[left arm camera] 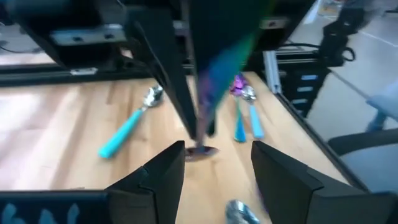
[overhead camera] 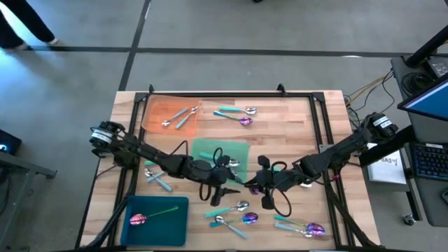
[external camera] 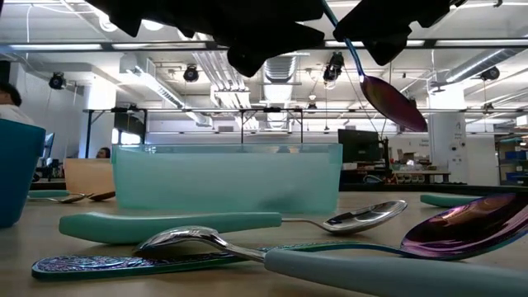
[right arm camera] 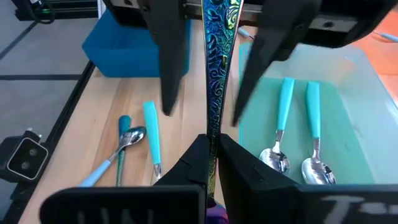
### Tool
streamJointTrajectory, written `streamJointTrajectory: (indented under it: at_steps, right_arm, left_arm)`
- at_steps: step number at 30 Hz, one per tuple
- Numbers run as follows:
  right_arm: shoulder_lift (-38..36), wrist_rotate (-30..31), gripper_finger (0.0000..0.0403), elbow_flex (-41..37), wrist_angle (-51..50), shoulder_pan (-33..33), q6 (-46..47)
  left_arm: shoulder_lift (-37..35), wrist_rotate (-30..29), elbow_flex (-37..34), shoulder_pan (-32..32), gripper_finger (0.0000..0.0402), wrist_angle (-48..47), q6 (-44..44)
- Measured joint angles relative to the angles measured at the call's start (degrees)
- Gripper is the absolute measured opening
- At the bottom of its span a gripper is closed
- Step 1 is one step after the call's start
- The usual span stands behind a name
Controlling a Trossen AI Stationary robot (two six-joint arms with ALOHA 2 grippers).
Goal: Sort silverware by color (type)
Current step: Put the iridescent spoon into the blue bin
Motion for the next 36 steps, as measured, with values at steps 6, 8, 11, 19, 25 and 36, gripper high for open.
streamJointTrajectory:
  at_steps: [6,8,11,19,25,36]
  right_arm:
    - [0.0,-0.6,0.0012,0.0,-0.2,0.1,1.3]
    - [0.0,-0.6,0.0012,0.0,-0.3,0.1,1.4]
    - [0.0,-0.5,0.0012,0.0,-0.2,0.1,1.4]
    - [0.0,-0.5,0.0012,0.0,-0.4,0.1,1.5]
    - [0.0,-0.4,0.0012,0.0,-0.3,0.1,1.7]
    - [-0.2,-0.3,0.0022,0.1,-0.5,0.1,4.0]
  left_arm:
    - [0.0,-3.4,1.9,0.0,0.0171,0.0,1.4]
    - [0.0,-3.4,2.3,0.0,0.0168,0.0,1.7]
    - [0.0,-3.4,2.7,-0.1,0.0161,-0.5,1.4]
    - [0.0,-3.4,2.8,-0.1,0.0103,-0.5,-1.5]
    - [0.0,-3.4,2.8,-0.1,0.0021,0.0,-1.6]
    - [0.0,-4.3,2.8,0.0,0.0017,1.0,-4.2]
